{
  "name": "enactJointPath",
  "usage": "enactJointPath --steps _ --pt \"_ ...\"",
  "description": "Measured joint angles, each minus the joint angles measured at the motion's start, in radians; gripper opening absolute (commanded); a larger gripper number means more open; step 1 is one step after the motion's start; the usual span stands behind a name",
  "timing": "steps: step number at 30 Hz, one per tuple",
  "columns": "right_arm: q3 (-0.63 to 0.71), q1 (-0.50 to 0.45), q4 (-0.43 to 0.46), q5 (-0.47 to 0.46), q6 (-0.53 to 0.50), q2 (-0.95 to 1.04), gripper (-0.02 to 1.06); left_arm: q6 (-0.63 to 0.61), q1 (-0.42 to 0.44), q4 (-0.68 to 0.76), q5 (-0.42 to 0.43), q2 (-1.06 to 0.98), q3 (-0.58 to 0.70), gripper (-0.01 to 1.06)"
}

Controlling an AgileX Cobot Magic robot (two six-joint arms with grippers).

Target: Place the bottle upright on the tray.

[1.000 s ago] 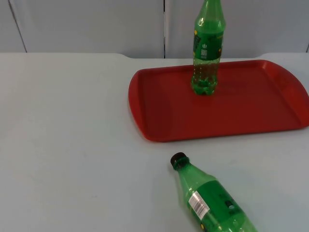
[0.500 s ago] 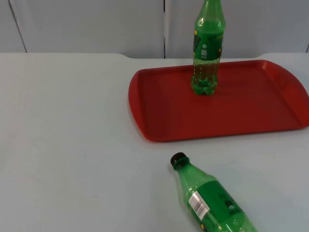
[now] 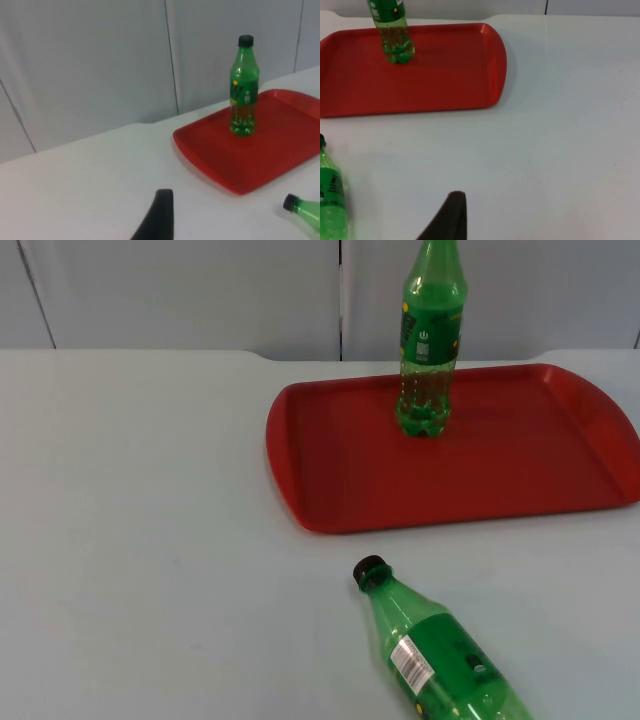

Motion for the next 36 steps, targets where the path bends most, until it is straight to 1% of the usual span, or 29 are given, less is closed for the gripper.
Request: enactJointPath --steps 1,6,7,9,11,12,15,23,24,25,27,28,29,30,36 --pt "0.000 0.000 0.000 0.000 0.000 0.000 1.05 0.000 0.000 0.000 0.000 0.000 0.000 0.84" --pt "0.000 0.000 0.000 0.000 0.000 0.000 1.05 -0.130 0.000 0.125 0.055 -0.068 0.084 0.84" --pt "0.000 0.000 0.000 0.000 0.000 0.000 1.05 -0.130 0.000 0.125 0.055 -0.068 0.084 0.84" --pt "0.000 0.000 0.000 0.000 0.000 0.000 1.05 -0.178 0.000 0.177 0.089 -0.069 0.097 0.84" --pt "0.000 0.000 0.000 0.000 0.000 0.000 1.05 -0.211 0.000 0.200 0.117 -0.069 0.116 0.84" --pt "0.000 0.000 0.000 0.000 0.000 0.000 1.05 -0.211 0.000 0.200 0.117 -0.069 0.116 0.84" --pt "0.000 0.000 0.000 0.000 0.000 0.000 1.05 -0.232 0.000 0.209 0.156 -0.069 0.139 0.84" --pt "0.000 0.000 0.000 0.000 0.000 0.000 1.05 -0.234 0.000 0.211 0.156 -0.069 0.141 0.84" --pt "0.000 0.000 0.000 0.000 0.000 0.000 1.05 -0.234 0.000 0.211 0.156 -0.069 0.141 0.85" --pt "0.000 0.000 0.000 0.000 0.000 0.000 1.05 -0.234 0.000 0.211 0.156 -0.069 0.141 0.88" --pt "0.000 0.000 0.000 0.000 0.000 0.000 1.05 -0.232 0.000 0.211 0.156 -0.069 0.141 0.97" --pt "0.000 0.000 0.000 0.000 0.000 0.000 1.05 -0.229 0.000 0.211 0.156 -0.069 0.141 0.97" --pt "0.000 0.000 0.000 0.000 0.000 0.000 1.05 -0.228 0.000 0.211 0.156 -0.069 0.141 1.02" --pt "0.000 0.000 0.000 0.000 0.000 0.000 1.05 -0.225 0.000 0.211 0.156 -0.069 0.141 1.05" --pt "0.000 0.000 0.000 0.000 0.000 0.000 1.05 -0.225 0.000 0.209 0.158 -0.069 0.141 1.05"
